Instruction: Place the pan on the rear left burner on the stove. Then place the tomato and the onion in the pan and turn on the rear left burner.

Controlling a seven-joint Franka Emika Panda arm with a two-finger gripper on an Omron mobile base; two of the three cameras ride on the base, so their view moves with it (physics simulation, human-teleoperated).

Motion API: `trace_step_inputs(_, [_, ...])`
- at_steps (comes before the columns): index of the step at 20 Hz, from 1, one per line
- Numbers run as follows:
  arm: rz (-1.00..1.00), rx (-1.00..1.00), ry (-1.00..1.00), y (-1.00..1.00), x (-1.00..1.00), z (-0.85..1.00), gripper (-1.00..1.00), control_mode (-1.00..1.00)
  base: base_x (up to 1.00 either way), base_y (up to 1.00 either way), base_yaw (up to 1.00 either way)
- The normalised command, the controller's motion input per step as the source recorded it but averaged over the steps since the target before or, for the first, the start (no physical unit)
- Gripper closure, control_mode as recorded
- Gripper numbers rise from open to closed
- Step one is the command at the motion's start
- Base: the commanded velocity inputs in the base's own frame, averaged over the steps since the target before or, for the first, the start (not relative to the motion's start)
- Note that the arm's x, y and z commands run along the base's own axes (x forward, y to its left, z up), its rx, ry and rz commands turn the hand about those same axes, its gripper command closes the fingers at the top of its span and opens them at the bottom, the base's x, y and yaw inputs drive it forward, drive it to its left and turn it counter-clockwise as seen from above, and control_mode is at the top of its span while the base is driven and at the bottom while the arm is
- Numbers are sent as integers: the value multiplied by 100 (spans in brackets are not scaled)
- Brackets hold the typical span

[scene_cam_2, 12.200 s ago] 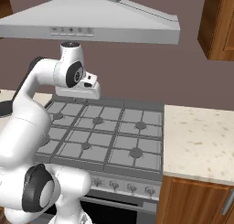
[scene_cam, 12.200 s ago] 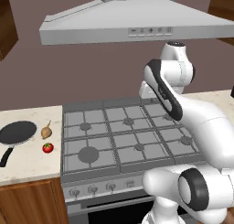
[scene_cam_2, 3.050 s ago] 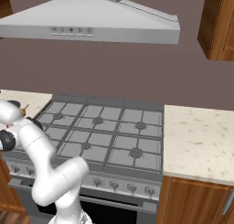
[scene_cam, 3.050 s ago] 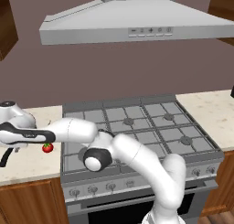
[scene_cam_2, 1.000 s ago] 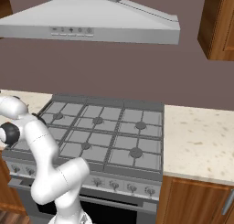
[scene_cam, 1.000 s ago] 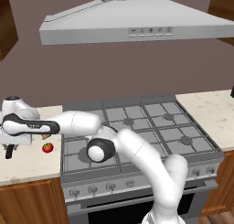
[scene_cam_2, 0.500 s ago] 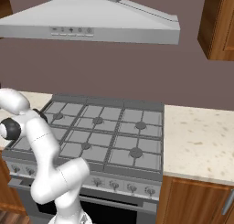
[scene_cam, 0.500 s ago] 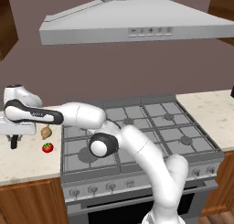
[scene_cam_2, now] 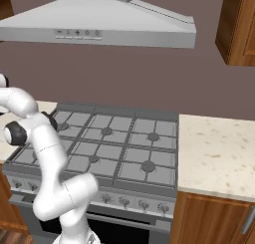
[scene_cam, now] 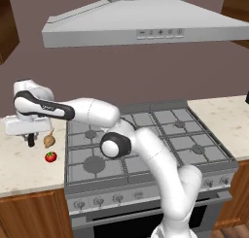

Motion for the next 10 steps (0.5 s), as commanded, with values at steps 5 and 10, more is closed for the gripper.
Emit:
trace_step_inputs(5, [3,0,-1,-86,0,7,100,-100,0,0,0])
trace_step_inputs(10, [2,1,-2,-88,0,5,100,-100,0,0,0])
